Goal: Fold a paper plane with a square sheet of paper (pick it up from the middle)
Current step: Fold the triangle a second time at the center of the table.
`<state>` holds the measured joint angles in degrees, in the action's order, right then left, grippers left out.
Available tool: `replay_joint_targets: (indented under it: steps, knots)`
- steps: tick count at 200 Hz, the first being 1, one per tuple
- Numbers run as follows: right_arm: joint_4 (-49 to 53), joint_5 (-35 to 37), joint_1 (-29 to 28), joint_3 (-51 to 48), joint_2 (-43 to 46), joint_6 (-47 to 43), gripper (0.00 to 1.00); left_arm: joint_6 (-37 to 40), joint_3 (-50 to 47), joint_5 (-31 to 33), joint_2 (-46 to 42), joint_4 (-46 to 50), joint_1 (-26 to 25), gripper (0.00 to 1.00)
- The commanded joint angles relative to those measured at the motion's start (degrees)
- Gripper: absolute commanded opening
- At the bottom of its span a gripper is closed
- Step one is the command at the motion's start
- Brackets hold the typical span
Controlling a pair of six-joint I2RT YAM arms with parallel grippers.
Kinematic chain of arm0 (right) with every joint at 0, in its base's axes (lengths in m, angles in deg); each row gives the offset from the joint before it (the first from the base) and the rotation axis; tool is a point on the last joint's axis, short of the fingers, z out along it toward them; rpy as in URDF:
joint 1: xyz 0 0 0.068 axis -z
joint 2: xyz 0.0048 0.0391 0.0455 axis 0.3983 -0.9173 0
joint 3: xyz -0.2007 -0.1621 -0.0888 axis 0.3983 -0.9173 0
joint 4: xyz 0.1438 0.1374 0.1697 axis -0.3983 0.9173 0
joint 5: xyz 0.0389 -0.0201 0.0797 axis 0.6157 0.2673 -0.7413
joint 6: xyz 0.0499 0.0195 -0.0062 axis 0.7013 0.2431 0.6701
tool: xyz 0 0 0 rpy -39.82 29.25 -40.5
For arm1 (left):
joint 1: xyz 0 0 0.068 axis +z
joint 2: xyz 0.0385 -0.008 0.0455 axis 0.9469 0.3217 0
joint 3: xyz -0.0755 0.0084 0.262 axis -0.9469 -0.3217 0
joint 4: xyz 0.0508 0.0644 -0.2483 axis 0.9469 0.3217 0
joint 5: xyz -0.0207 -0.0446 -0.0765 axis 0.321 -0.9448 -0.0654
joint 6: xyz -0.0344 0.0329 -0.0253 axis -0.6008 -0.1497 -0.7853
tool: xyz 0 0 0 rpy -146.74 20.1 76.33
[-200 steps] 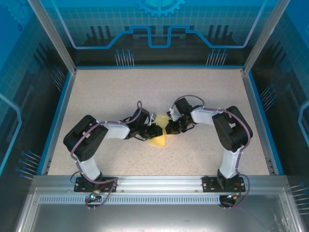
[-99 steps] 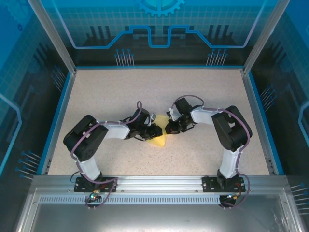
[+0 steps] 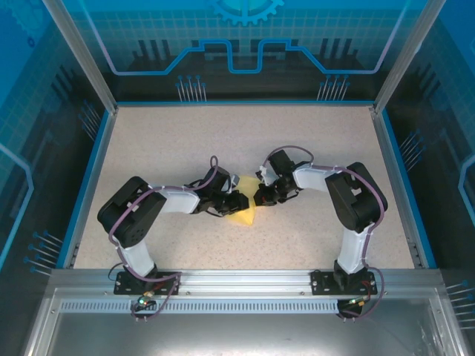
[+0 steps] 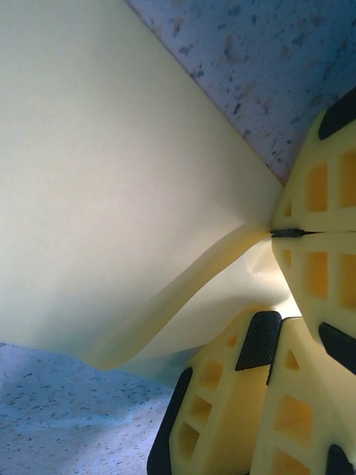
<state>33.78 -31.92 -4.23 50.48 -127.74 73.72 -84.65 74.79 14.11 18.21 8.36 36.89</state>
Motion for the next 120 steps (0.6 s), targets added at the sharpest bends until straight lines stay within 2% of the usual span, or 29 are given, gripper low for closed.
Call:
replay_joint_targets:
  steps: [1, 96, 120]
  knots:
    - [1.83, 0.32, -0.60, 0.83, -0.98, -0.80, 0.05, 1.00, -0.86, 1.47, 1.08, 2.47, -0.42, 0.22]
    - [1.82, 0.39, -0.56, 0.79, -0.91, -0.82, 0.05, 0.65, -0.44, 3.07, 2.23, 4.28, -0.69, 0.22]
    - [2.41, 0.65, -0.51, 1.07, 0.03, -0.37, 0.10, 0.47, -0.45, 3.56, 2.59, 4.79, -0.81, 0.22]
